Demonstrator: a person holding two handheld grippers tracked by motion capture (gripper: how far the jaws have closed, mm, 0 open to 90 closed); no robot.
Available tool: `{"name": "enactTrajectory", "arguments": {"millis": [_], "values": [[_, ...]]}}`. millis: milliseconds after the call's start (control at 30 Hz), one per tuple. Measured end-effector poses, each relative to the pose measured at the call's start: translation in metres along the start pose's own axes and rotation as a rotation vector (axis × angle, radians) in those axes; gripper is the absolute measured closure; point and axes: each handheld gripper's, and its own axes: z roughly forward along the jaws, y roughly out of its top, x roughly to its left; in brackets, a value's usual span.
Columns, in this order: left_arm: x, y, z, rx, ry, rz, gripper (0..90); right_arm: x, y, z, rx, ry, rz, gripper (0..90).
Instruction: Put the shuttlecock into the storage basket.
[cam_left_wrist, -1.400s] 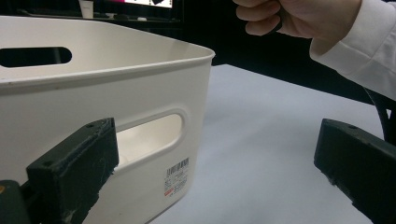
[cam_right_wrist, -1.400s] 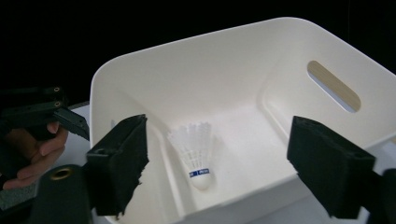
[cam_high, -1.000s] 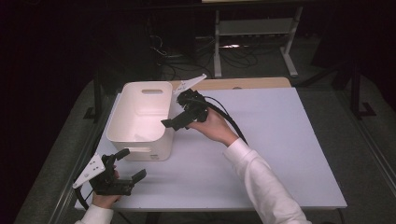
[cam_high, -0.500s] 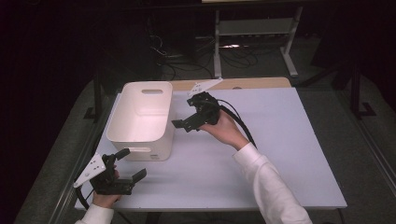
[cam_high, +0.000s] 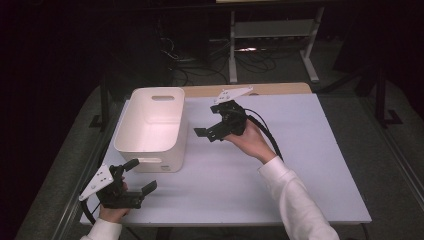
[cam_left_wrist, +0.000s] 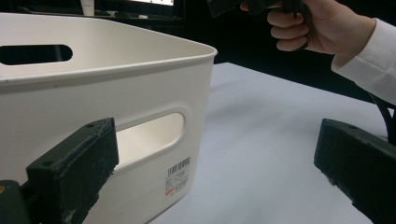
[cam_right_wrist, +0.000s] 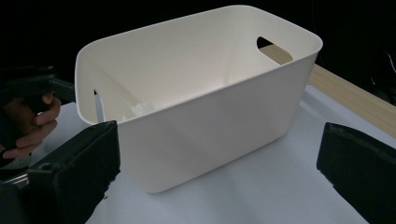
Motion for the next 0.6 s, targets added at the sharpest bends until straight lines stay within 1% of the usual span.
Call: {"name": "enactTrajectory", "arguments": {"millis": [100, 167, 200, 267, 400, 600], "values": [[0.0, 0.0, 0.0, 0.003, 0.0, 0.004, 0.0, -0.002, -0.004, -0.003, -0.006, -0.015, -0.013, 0.0], [0.0, 0.0, 0.0, 0.003, -0.001, 0.005, 0.0, -0.001, -0.006, -0.006, -0.014, -0.013, 0.004, 0.0], [0.001, 0.0, -0.001, 0.019, 0.002, 0.015, 0.0, -0.002, -0.007, -0.008, -0.015, -0.014, 0.002, 0.0], [0.001, 0.0, -0.001, 0.01, 0.0, 0.01, 0.0, -0.003, -0.009, -0.01, -0.017, -0.016, 0.004, 0.0], [0.001, 0.0, -0.001, 0.013, 0.003, 0.011, 0.0, -0.006, -0.015, -0.015, -0.026, -0.024, 0.014, 0.0], [0.001, 0.0, -0.001, 0.017, 0.004, 0.013, 0.0, -0.011, -0.022, -0.021, -0.035, -0.023, 0.02, 0.0]]}}
